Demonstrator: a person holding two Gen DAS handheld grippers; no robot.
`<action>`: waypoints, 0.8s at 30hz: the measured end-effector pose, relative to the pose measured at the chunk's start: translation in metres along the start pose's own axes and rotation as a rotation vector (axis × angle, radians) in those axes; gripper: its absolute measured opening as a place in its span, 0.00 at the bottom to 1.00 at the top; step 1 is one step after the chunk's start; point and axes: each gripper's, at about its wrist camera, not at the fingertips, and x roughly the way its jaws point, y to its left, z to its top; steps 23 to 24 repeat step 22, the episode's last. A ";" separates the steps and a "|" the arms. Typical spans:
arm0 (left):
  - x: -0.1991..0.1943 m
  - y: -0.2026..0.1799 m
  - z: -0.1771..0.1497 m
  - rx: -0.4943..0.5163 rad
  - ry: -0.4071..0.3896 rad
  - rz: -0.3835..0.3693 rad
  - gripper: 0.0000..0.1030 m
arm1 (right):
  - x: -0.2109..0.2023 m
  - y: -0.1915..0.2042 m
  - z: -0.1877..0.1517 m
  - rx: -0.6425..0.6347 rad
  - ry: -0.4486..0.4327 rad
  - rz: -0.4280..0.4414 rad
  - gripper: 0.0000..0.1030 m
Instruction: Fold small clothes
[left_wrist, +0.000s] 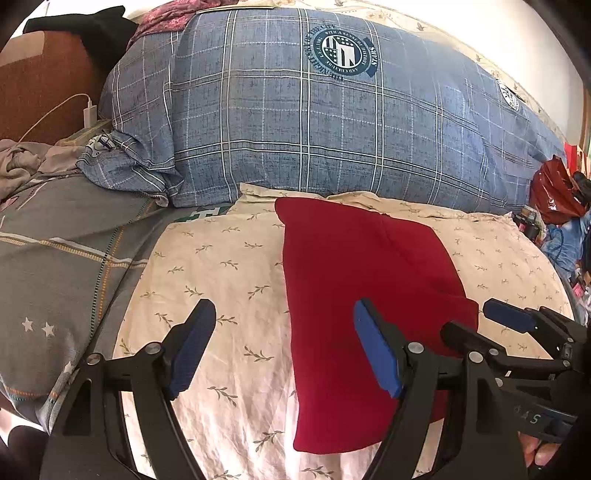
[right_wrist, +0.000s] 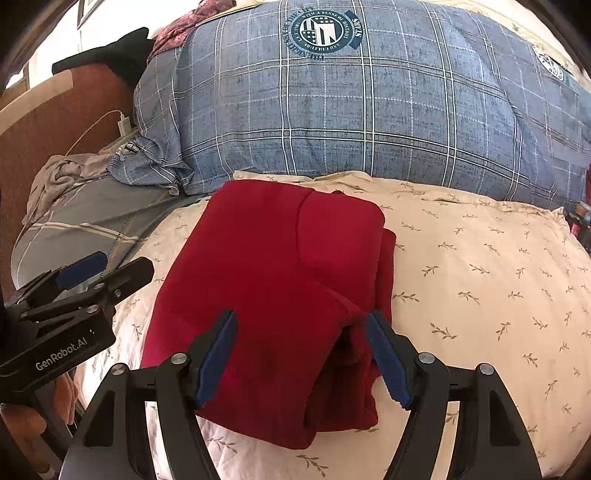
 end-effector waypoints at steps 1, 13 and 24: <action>0.000 0.000 0.000 0.001 0.001 0.000 0.75 | 0.000 0.000 0.000 0.000 0.000 0.001 0.71; 0.013 0.003 -0.003 -0.011 0.030 0.002 0.75 | 0.011 -0.001 0.000 -0.009 0.020 0.004 0.73; 0.022 0.010 0.000 -0.006 0.047 -0.004 0.75 | 0.003 -0.010 0.009 0.000 -0.020 0.008 0.73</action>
